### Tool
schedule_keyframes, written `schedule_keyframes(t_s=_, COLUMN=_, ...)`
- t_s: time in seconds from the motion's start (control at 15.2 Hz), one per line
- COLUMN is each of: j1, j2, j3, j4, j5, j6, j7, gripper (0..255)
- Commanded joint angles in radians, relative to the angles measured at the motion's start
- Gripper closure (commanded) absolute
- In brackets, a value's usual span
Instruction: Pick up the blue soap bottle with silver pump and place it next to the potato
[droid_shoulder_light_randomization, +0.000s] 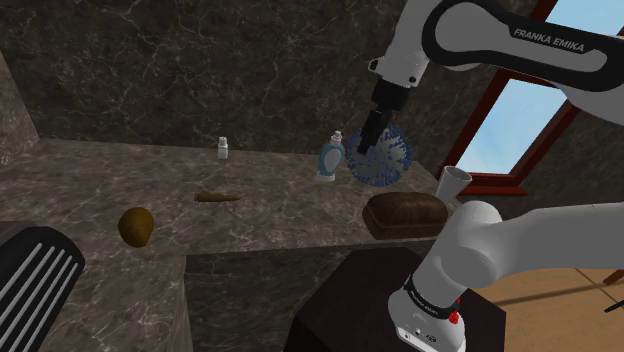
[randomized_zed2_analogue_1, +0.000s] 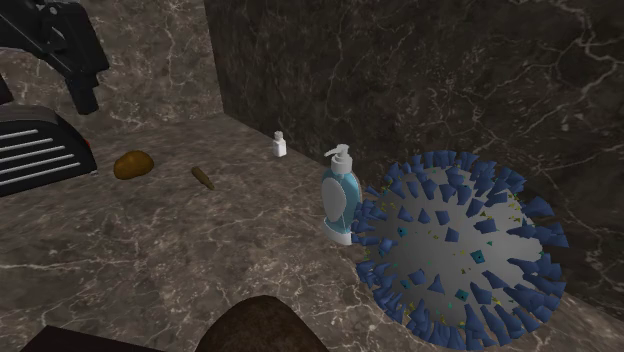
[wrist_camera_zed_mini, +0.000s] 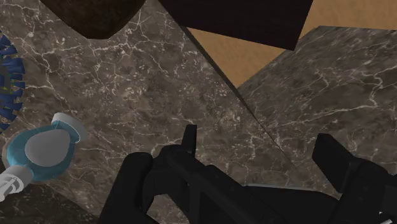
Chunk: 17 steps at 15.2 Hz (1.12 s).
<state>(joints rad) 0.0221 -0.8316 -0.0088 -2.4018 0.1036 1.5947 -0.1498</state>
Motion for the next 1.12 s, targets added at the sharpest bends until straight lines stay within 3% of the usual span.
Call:
schedule_keyframes(t_s=0.0, j1=0.000, j2=0.000, j3=0.000, j4=0.000, j5=0.000, j6=0.000, j7=0.000, gripper=0)
schedule_keyframes(t_s=0.53, j1=-0.060, j2=0.218, j3=-0.093, j4=0.054, j5=-0.061, j6=0.169, j7=-0.062, gripper=0)
schedule_keyframes(t_s=1.06, j1=-0.105, j2=0.462, j3=-0.185, j4=0.173, j5=-0.080, j6=0.302, j7=-0.121, gripper=0)
